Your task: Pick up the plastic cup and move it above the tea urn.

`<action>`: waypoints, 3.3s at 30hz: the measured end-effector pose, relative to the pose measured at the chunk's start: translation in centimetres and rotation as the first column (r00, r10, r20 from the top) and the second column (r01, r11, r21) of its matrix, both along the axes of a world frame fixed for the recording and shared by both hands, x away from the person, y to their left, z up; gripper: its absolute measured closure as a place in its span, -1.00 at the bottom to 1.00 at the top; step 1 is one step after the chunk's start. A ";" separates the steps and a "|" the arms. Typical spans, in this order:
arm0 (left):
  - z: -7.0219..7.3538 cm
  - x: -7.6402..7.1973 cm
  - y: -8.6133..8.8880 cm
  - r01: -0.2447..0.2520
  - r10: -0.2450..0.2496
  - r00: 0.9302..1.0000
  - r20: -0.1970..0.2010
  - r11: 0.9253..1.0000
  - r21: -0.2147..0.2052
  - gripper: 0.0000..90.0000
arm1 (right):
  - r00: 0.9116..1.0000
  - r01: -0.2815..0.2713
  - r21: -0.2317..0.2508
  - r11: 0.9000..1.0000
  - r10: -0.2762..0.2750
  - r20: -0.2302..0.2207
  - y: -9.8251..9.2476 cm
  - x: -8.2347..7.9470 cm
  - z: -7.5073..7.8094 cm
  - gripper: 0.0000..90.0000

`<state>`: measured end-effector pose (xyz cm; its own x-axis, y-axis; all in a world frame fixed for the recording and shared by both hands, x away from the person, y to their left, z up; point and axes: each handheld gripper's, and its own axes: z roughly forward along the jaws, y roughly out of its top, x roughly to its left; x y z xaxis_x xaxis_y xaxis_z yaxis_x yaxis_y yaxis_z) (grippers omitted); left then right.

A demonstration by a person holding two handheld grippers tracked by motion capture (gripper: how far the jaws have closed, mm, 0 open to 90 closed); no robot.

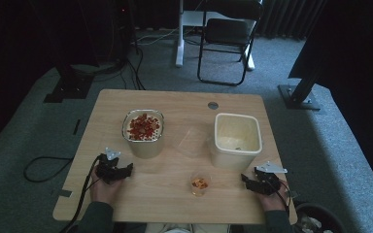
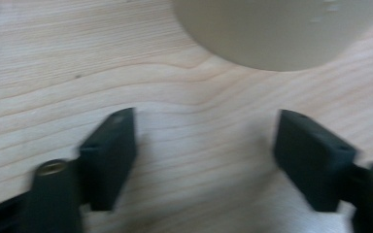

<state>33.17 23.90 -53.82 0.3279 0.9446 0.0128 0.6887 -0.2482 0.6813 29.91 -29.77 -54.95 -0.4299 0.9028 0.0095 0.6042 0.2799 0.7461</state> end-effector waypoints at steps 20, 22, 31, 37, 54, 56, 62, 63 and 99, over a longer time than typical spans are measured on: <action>6.5 -0.9 -10.4 0.337 -0.326 0.932 0.158 0.940 -0.047 0.03 | 1.000 0.000 0.000 1.000 0.000 0.001 0.0 0.0 0.0 -0.26; 6.7 -0.5 -12.0 0.359 -0.350 0.921 0.168 0.933 -0.022 0.06 | 1.000 0.000 0.001 1.000 0.000 0.000 0.0 0.0 0.0 -0.26; 6.8 2.6 -17.6 0.312 -0.318 0.932 0.174 0.948 0.061 0.23 | 1.000 0.000 0.001 1.000 0.000 0.000 0.0 0.0 0.0 -0.26; 6.8 4.2 -18.3 0.236 -0.250 0.949 0.191 0.967 0.094 0.33 | 1.000 -0.001 -0.001 1.000 0.001 0.002 0.0 0.0 0.0 -0.26; 4.7 5.4 -18.2 0.201 -0.202 0.974 0.107 0.979 0.018 0.34 | 1.000 -0.001 0.000 1.000 0.001 0.001 0.0 0.0 0.0 -0.26; 4.7 5.3 -17.9 0.184 -0.185 0.975 0.123 0.983 0.021 0.35 | 1.000 0.001 0.000 1.000 -0.001 0.001 0.0 0.0 0.0 -0.26; 4.8 5.1 -17.8 0.152 -0.154 0.976 0.152 0.988 0.026 0.33 | 1.000 0.001 0.000 1.000 -0.001 0.000 0.0 0.0 0.0 -0.26; 4.7 5.0 -17.9 0.151 -0.154 0.976 0.154 0.988 0.030 0.30 | 1.000 0.001 0.000 1.000 -0.001 0.001 0.0 0.0 0.0 -0.26; 4.7 2.1 -21.1 0.412 -0.405 0.907 0.115 0.910 -0.047 0.17 | 1.000 0.002 0.001 1.000 -0.002 0.001 0.0 0.0 0.0 -0.26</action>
<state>35.27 2.85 -49.12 0.6857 0.7279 0.0055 0.4643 -0.4432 0.7668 29.91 -29.74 -54.95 -0.4283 0.9036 0.0097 0.6041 0.2783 0.7467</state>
